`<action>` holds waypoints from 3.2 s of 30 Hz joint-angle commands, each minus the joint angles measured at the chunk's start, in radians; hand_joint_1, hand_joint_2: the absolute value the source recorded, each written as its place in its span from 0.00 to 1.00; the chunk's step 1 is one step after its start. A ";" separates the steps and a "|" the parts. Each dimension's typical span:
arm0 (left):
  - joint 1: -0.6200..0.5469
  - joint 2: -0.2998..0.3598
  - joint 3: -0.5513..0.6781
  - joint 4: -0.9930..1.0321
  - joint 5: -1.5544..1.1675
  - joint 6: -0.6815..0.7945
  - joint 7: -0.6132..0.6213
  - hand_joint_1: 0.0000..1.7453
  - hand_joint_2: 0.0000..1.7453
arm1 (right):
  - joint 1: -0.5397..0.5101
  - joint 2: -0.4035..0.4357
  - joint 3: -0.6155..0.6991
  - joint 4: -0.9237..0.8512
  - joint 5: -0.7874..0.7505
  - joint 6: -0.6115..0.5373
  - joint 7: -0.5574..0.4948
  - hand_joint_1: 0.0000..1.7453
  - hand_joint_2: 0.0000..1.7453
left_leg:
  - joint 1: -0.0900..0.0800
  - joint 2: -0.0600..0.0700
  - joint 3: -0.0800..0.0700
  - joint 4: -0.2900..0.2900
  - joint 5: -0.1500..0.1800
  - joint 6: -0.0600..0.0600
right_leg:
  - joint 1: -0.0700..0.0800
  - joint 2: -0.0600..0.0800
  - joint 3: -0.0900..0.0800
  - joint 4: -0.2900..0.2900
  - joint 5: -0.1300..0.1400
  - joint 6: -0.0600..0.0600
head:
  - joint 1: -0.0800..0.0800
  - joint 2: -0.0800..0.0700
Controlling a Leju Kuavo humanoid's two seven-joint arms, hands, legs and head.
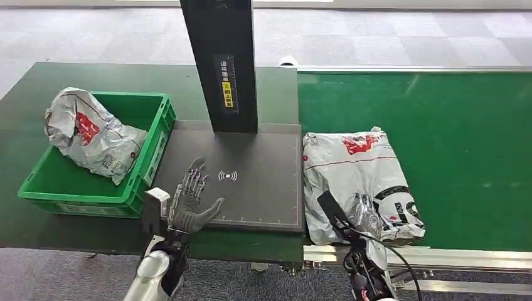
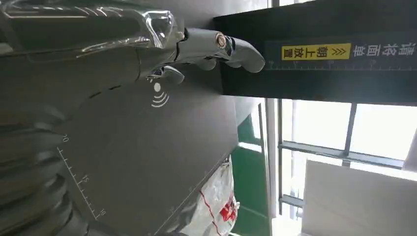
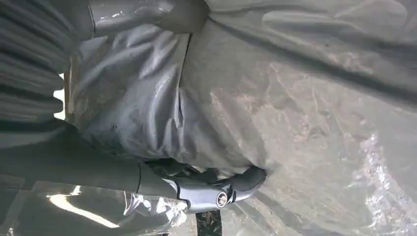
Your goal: Moved the parcel from conveyor to table for the left to box.
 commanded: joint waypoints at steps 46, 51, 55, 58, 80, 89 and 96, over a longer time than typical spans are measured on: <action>0.056 -0.029 0.073 -0.276 0.064 0.477 -0.256 0.00 1.00 | 0.246 -0.007 0.229 -0.794 -0.700 -0.244 -0.848 1.00 1.00 | 0.001 0.000 -0.004 -0.002 0.000 0.000 | 0.001 0.001 -0.003 -0.002 0.001 0.000 | 0.000 0.000; 0.080 -0.036 0.086 -0.330 0.068 0.537 -0.256 0.00 1.00 | 0.230 -0.007 0.316 -0.668 -0.568 -0.122 -0.801 1.00 1.00 | 0.001 0.003 -0.003 -0.003 0.000 0.000 | 0.001 0.003 -0.003 -0.003 0.001 -0.001 | 0.000 0.000; 0.086 -0.034 0.083 -0.341 0.067 0.542 -0.256 0.00 1.00 | 0.208 -0.022 0.374 -0.609 -0.492 -0.027 -0.728 1.00 1.00 | 0.001 0.001 -0.002 -0.005 0.002 0.000 | 0.001 0.001 -0.002 -0.004 0.002 -0.001 | 0.000 0.000; 0.086 -0.031 0.077 -0.334 0.063 0.537 -0.256 0.00 1.00 | 0.182 -0.022 0.426 -0.550 -0.422 0.052 -0.673 1.00 1.00 | 0.000 0.001 -0.003 -0.003 0.001 0.000 | 0.001 0.002 -0.003 -0.002 0.001 0.000 | 0.000 0.000; 0.086 -0.026 0.064 -0.295 0.064 0.548 -0.256 0.00 1.00 | 0.071 -0.002 0.520 -0.248 -0.384 0.214 -0.574 1.00 1.00 | 0.000 -0.002 -0.004 -0.002 0.001 0.000 | 0.000 -0.001 -0.004 -0.001 0.000 0.000 | 0.000 0.000; 0.114 -0.028 0.073 -0.336 0.056 0.546 -0.256 0.00 1.00 | 0.087 0.004 0.478 -0.319 -0.408 0.129 -0.635 1.00 1.00 | 0.000 -0.002 -0.004 -0.002 0.001 0.000 | 0.000 -0.001 -0.004 -0.001 0.000 -0.001 | 0.000 0.000; 0.106 -0.037 0.066 -0.324 0.053 0.527 -0.256 0.00 1.00 | 0.005 0.020 0.450 -0.296 -0.235 -0.107 -0.543 1.00 1.00 | 0.000 0.000 -0.005 -0.001 0.001 0.000 | 0.000 0.000 -0.006 0.000 0.000 0.000 | 0.000 0.000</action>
